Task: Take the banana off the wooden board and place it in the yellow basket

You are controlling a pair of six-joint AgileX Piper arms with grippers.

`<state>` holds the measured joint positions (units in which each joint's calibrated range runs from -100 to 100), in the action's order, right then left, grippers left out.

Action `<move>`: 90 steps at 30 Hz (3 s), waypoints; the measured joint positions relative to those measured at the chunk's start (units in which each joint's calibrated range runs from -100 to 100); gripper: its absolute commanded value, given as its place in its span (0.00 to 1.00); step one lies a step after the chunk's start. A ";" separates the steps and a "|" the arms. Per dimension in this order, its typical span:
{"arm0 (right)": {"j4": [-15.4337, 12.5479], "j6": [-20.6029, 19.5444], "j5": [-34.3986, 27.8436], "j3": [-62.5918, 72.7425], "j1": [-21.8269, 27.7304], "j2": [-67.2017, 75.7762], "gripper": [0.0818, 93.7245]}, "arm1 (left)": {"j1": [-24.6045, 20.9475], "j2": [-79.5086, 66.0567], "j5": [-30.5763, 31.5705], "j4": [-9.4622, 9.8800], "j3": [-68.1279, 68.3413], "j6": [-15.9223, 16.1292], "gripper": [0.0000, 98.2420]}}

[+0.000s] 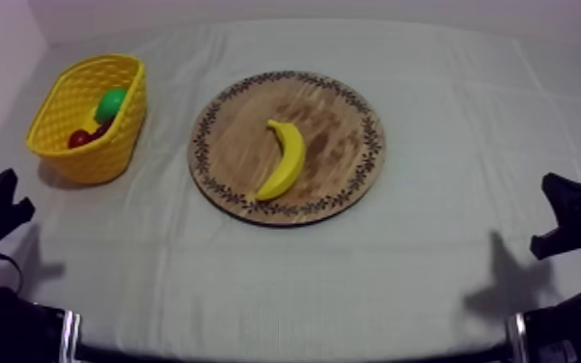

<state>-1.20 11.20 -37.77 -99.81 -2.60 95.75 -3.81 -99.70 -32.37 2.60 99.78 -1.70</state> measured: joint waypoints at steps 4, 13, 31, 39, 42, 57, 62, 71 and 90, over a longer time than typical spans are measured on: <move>0.00 0.00 0.00 0.00 0.00 0.00 0.00 | 1.14 -0.13 -1.98 -0.32 -0.71 0.91 0.00; 0.00 0.00 0.00 0.00 0.00 0.00 0.00 | 3.40 -0.13 -3.51 -0.32 -0.70 1.70 0.00; 0.00 0.00 0.00 0.00 0.00 0.00 0.00 | 4.42 5.70 -2.12 2.53 -7.18 -2.42 0.00; 0.00 0.00 0.00 0.00 0.00 0.00 0.00 | 6.32 16.86 -1.78 4.60 -20.56 -5.27 0.00; 0.00 0.00 0.00 0.00 0.00 0.00 0.00 | 7.24 21.97 -3.48 5.86 -26.85 -6.67 0.00; 0.00 0.00 0.00 0.00 0.00 0.00 0.00 | 11.51 52.04 -21.11 10.03 -67.92 -11.30 0.00; 0.00 0.00 0.00 0.00 0.00 0.00 0.00 | 14.22 61.06 -27.27 11.13 -80.38 -10.72 0.00; 0.00 0.00 0.00 0.00 0.00 0.00 0.00 | 20.41 72.07 -36.27 11.85 -96.74 -9.58 0.00; 0.00 0.00 0.01 0.00 0.00 0.00 0.00 | 34.27 89.42 -47.75 16.80 -104.36 -18.40 0.00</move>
<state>-1.20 11.20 -37.76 -99.81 -2.60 95.75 30.46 -10.28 -80.12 19.40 -4.58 -20.11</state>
